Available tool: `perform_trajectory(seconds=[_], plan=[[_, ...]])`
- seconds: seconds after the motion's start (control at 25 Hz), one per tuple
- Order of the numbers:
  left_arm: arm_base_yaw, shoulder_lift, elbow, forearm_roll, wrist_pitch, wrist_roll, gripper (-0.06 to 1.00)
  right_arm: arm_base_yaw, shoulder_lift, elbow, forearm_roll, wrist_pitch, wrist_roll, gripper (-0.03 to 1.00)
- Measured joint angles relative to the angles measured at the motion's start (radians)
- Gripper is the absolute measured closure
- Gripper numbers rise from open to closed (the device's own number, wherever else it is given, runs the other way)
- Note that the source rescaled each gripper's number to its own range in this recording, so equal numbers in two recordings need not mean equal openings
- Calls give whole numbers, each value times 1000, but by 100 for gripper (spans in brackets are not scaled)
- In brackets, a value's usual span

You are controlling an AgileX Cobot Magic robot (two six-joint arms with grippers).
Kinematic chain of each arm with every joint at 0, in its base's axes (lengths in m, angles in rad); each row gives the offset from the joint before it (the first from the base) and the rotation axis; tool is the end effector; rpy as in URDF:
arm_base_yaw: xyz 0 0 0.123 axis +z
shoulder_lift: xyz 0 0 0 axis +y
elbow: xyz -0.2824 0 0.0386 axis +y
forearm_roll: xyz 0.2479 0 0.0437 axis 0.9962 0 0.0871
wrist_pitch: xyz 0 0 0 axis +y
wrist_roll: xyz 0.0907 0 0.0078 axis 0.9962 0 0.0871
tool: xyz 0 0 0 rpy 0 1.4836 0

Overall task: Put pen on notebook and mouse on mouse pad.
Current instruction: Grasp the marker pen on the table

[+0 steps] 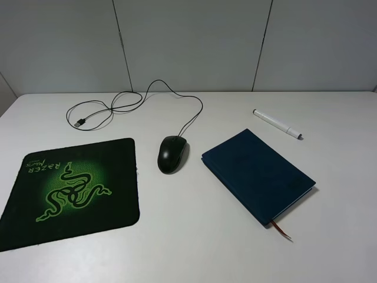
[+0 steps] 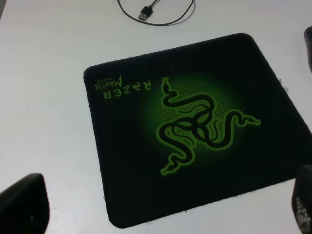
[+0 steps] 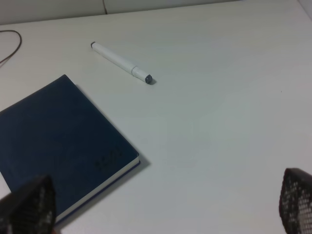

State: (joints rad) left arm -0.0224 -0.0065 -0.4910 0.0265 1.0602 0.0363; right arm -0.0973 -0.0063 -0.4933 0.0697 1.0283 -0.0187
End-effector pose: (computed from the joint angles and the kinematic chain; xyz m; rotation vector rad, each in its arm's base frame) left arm -0.0047 0.0022 0.2747 0.0589 2.0454 0.0404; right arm -0.0033 0.0058 0.2781 0.0772 2.0089 0.0090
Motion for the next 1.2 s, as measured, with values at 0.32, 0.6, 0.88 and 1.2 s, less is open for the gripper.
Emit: perform_trajectory(seconds=[0.32,0.6,0.88,1.2], plan=[[0,0,0,0,0,0,-6,0,0,0,0,0,0,-3],[0,0,0,0,0,0,-6,0,0,0,0,0,0,-3],[0,0,0,0,0,0,-6,0,5,-1,0,4,0,-3],[0,0,0,0,0,0,-6,0,254,-194,0,97,0,-3]])
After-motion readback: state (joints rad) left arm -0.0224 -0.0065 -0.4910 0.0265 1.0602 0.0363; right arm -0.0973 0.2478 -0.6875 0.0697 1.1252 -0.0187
